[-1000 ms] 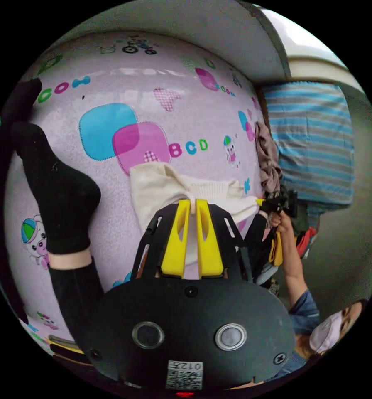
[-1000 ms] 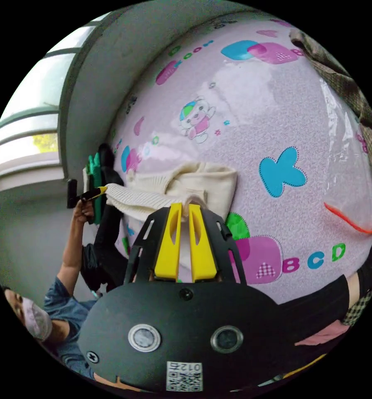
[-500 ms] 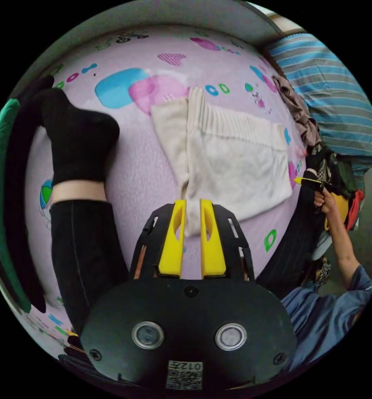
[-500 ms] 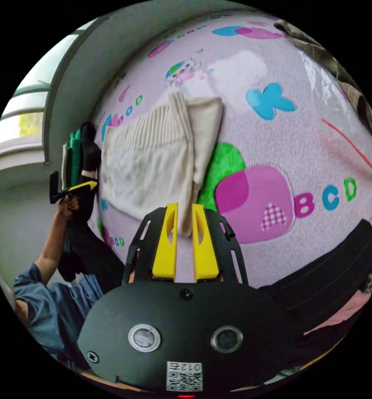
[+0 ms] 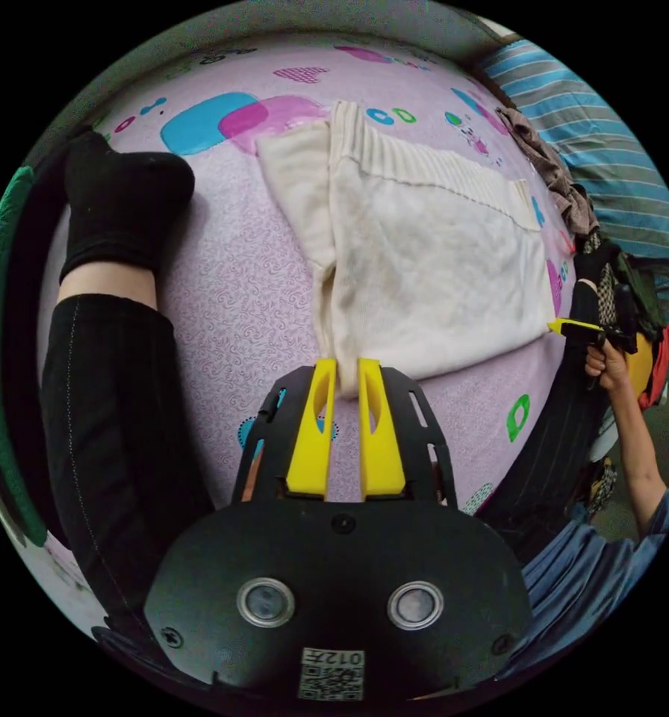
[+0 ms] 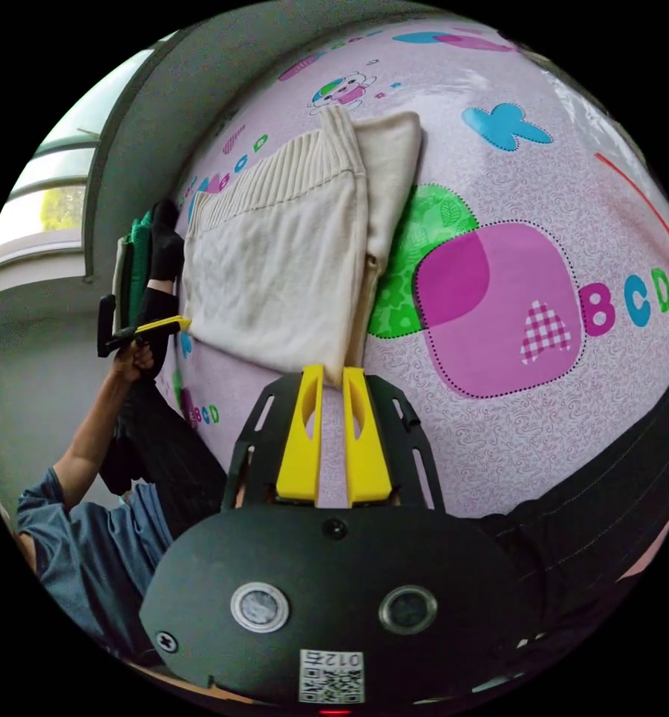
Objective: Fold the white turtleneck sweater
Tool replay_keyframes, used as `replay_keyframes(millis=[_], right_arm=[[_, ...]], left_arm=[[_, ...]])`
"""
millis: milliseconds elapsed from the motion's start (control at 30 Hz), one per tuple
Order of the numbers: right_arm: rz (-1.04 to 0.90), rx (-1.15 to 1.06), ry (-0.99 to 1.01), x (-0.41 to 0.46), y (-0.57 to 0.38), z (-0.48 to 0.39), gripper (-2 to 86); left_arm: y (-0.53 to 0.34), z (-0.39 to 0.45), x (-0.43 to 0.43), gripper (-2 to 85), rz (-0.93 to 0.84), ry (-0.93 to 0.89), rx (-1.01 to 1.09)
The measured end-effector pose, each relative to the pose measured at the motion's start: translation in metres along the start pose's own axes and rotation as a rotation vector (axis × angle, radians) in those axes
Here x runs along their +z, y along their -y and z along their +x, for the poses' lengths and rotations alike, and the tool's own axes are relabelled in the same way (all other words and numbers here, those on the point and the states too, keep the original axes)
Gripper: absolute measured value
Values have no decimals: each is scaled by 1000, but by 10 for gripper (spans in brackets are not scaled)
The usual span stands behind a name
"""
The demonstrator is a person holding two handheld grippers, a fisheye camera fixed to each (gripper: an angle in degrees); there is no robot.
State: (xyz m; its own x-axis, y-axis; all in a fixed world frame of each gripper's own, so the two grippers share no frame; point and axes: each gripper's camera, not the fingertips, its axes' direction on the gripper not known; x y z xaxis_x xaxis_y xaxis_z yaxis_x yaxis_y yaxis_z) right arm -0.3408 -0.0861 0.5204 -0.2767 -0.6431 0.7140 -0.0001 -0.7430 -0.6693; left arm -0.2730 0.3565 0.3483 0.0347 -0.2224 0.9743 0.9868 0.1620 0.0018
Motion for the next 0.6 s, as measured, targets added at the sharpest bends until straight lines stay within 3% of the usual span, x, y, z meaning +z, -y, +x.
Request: replay_keyframes(millis=[267,333,467,600], right_arm=[[-4,-124,-36,-72,13,-27,-9],[-74,-138,-86,-71,15,-27,-9],[-152,-56,-105,-32,17,-9,-9],[-155,-29,-103,-19,8,-4,-6]], left_arm=[[4,34,-83,20,114,82,86],[3,40,-74,12,45,170,111],[7,37,-20,4,-103,147,74],[6,43,-11,4,-136,168,98]])
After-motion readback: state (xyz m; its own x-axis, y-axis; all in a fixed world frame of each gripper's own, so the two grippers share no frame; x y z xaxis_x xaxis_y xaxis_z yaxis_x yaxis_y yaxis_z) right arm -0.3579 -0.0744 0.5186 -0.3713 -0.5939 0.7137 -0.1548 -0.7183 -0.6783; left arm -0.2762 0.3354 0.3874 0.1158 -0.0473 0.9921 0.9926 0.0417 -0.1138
